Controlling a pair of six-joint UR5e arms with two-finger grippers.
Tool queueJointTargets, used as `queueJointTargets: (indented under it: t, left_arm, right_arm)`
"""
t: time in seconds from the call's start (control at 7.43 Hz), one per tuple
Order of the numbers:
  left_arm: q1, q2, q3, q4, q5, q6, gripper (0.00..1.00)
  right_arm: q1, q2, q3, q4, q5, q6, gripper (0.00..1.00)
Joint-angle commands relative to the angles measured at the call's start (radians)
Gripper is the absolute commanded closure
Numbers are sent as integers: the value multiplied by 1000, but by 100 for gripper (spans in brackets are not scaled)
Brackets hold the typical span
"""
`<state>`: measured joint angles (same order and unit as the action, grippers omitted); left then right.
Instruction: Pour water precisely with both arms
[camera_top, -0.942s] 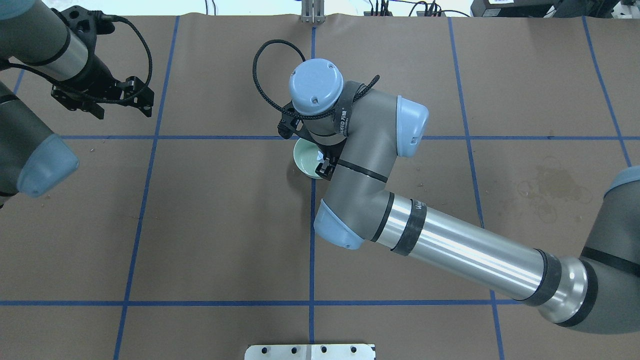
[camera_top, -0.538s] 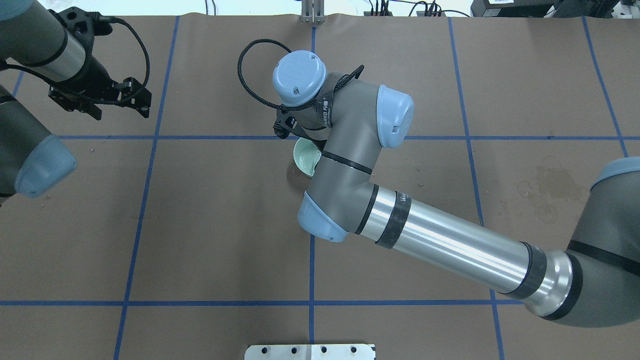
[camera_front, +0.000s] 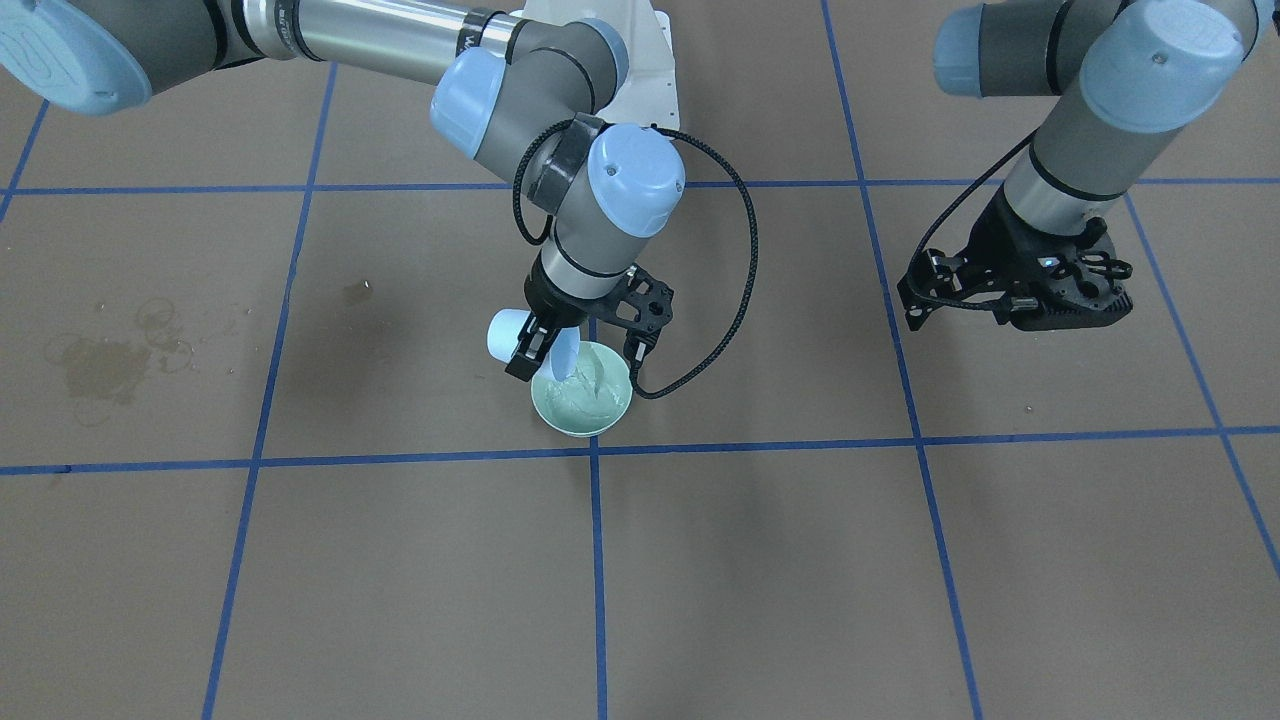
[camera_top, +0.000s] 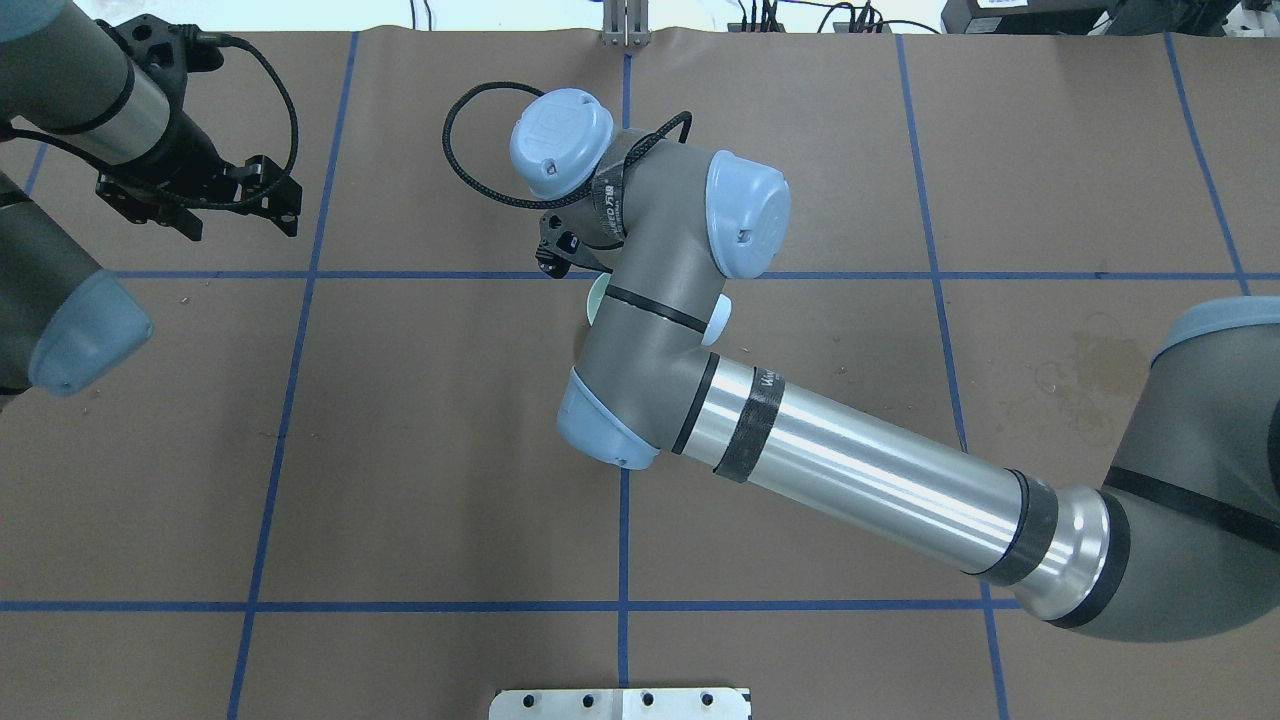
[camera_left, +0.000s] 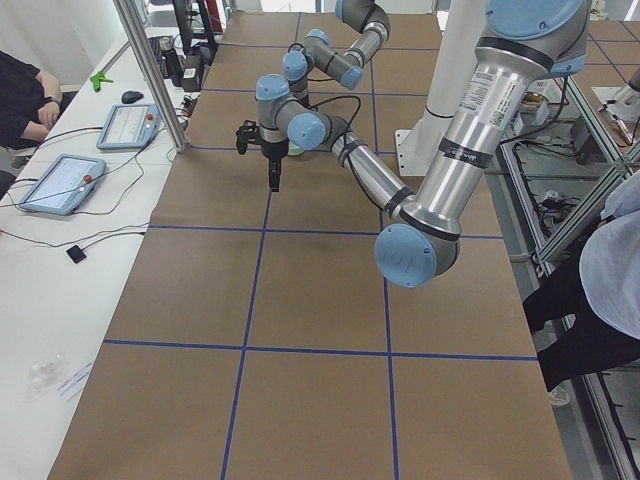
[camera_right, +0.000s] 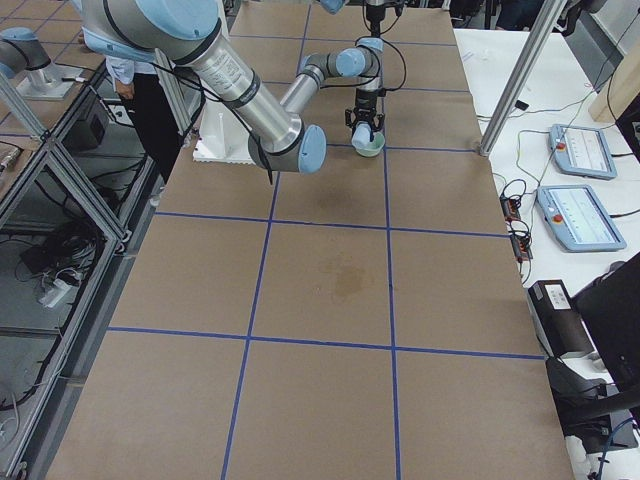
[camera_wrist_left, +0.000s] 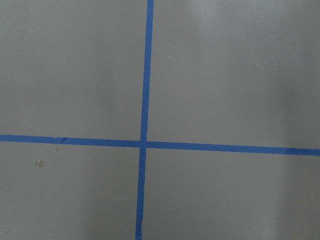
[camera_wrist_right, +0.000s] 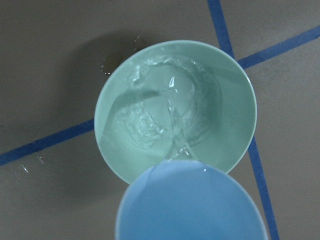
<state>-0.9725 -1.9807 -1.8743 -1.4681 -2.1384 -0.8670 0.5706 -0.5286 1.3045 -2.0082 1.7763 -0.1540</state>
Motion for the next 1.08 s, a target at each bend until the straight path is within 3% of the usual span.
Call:
queueJointTargets:
  t: [0.0,0.4,0.54,0.81,0.94]
  left_arm:
    - [2,0,3,0,0,-1,0]
    - [3,-1,3,0,2,-12,0]
    - [2,-1,6,0,2,-12,0]
    - [3,-3,11,0,2,-18,0]
    - [3,-6,14,0,2,-18,0]
  right_arm:
    - [0,4,-11,-11,-24,-39,100]
    - [3,-1,4,-1,-17,-24,100]
    - [5,-39,39,75,-14,2,100]
    - [6,-204,203,236,-12,97,100]
    - [8,-211,250,239,-12,207,100]
